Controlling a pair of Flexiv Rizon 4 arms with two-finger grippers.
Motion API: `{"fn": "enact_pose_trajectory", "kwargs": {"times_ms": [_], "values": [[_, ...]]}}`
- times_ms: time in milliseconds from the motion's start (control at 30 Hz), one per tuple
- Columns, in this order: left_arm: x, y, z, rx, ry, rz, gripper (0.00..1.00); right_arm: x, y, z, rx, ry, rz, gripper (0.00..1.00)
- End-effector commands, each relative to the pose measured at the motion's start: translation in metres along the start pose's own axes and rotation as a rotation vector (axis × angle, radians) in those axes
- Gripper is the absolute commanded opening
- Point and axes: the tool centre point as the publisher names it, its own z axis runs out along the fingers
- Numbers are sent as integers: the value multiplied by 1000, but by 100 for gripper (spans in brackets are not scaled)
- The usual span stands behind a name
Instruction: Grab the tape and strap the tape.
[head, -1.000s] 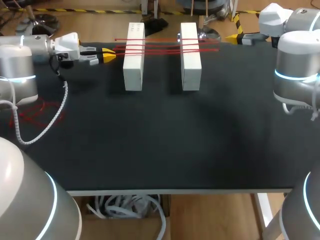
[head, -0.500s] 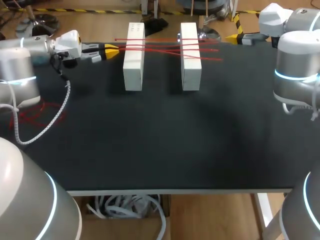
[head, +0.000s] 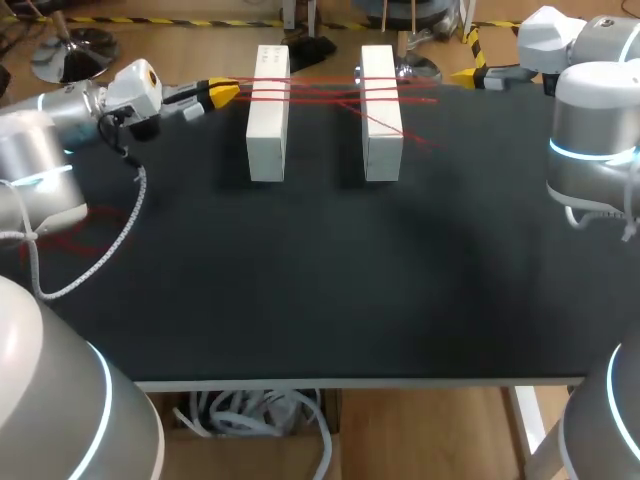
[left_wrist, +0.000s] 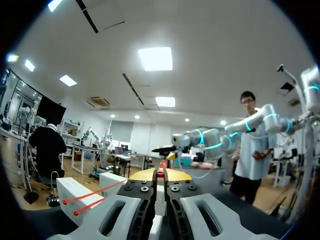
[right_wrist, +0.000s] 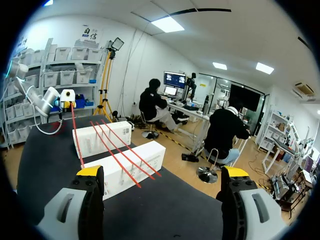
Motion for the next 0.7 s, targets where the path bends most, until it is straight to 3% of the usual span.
{"fn": "enact_pose_trajectory", "kwargs": {"times_ms": [33,500,700], "values": [[13,-3,4,21,-25,-2,0,0,0,0,0,2,0,100],[53,-33,14,187,-51,-37,0,0,0,0,0,2,0,100],[61,-49,14,274,-83,-4,0,0,0,0,0,2,0,100]]}}
